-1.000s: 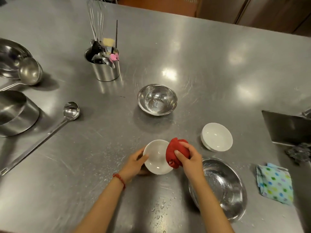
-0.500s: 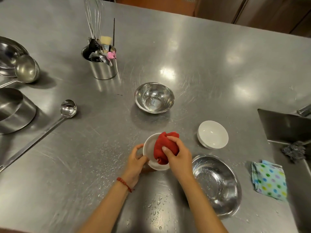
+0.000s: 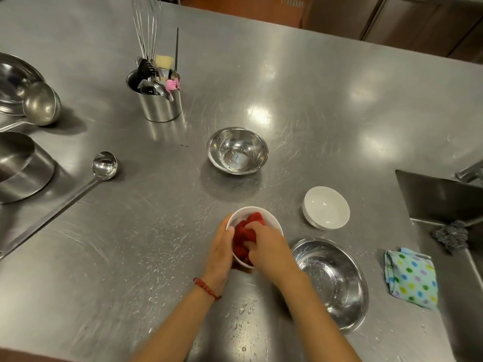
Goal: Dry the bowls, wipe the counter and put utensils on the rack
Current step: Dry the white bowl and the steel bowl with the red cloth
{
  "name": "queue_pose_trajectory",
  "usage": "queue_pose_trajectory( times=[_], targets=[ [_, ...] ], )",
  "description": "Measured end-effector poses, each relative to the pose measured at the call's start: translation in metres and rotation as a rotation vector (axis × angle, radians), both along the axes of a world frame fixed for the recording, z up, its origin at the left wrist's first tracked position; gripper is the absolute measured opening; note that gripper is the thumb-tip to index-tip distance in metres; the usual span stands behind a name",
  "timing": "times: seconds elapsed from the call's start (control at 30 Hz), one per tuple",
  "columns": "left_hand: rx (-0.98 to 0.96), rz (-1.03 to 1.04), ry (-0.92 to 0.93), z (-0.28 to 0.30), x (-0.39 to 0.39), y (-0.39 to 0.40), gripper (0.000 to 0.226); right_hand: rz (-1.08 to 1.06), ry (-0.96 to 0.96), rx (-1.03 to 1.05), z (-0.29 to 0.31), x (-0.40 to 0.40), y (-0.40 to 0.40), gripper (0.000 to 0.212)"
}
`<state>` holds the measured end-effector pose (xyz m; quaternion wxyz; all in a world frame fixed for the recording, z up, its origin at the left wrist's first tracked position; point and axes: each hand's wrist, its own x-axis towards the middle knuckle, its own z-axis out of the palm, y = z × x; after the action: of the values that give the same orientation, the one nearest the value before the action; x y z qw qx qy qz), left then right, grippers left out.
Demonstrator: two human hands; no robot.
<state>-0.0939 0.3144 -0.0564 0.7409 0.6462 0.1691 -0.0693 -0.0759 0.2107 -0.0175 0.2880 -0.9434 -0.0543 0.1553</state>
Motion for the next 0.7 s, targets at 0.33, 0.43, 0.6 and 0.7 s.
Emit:
queue_pose_trajectory(
  times=[0.33, 0.43, 0.6, 0.7],
  targets=[
    [0.130, -0.063, -0.111, 0.009, -0.001, 0.003, 0.033, -0.222, -0.233, 0.112, 0.004, -0.011, 0.014, 0.036],
    [0.163, -0.033, -0.159, 0.008, 0.000, 0.002, 0.033, -0.187, -0.178, -0.218, 0.009, -0.013, 0.020, 0.037],
    [0.211, 0.003, -0.180, -0.001, -0.009, -0.003, 0.038, 0.008, 0.174, -0.009, 0.024, 0.000, -0.004, 0.023],
    [0.182, -0.022, -0.157, -0.002, -0.010, 0.000, 0.036, -0.008, 0.216, 0.298, 0.021, -0.001, -0.010, 0.025]
  ],
)
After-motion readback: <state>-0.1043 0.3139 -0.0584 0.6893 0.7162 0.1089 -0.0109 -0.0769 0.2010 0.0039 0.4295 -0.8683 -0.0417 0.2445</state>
